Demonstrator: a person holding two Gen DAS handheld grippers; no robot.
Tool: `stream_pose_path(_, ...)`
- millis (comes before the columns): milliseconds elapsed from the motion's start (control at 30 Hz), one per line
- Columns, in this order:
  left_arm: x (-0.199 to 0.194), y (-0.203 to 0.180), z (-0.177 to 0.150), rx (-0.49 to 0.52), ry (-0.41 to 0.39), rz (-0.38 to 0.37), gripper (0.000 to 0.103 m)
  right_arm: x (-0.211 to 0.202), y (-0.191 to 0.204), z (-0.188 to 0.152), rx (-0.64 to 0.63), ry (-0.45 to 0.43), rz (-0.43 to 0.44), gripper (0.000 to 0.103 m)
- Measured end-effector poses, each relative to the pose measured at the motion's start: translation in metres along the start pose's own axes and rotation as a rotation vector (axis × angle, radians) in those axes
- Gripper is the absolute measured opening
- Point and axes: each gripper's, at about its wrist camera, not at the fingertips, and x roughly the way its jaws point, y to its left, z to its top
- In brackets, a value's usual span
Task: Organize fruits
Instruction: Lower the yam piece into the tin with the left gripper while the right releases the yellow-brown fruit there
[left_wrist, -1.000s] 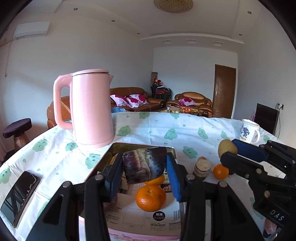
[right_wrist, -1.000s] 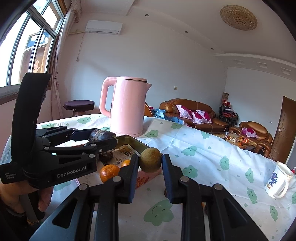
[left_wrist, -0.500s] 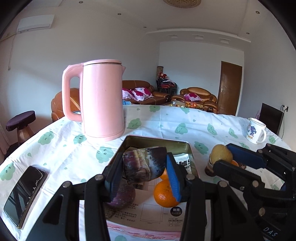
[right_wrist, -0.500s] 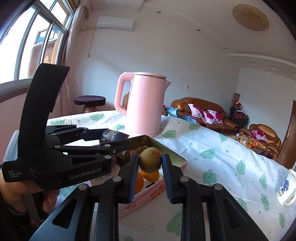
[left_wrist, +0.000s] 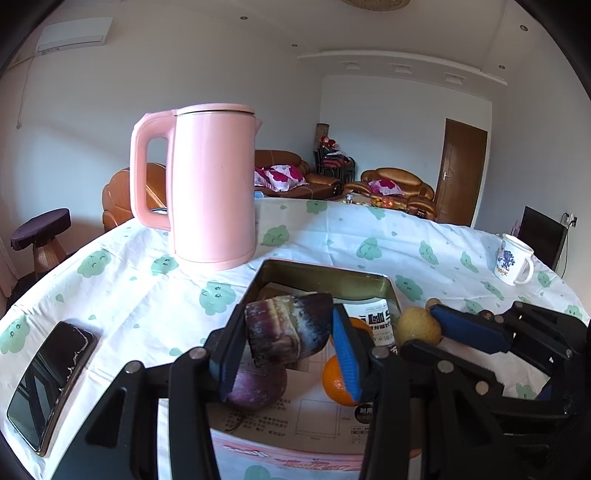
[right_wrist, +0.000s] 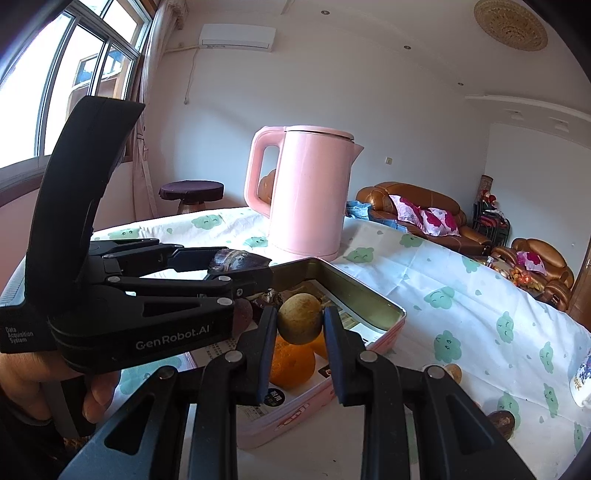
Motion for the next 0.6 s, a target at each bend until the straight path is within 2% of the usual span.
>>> stream_pose_path(300, 0.008, 0.001, -0.002, 0.007, 0.054, -0.011, 0.047, 0.009, 0.001, 0.0, 0.004, 0.046, 0.023, 0.028)
stream_pose_path(600, 0.009, -0.003, -0.003, 0.031, 0.062, -0.007, 0.048, 0.021, 0.001, -0.002, 0.008, 0.12, 0.057, 0.028)
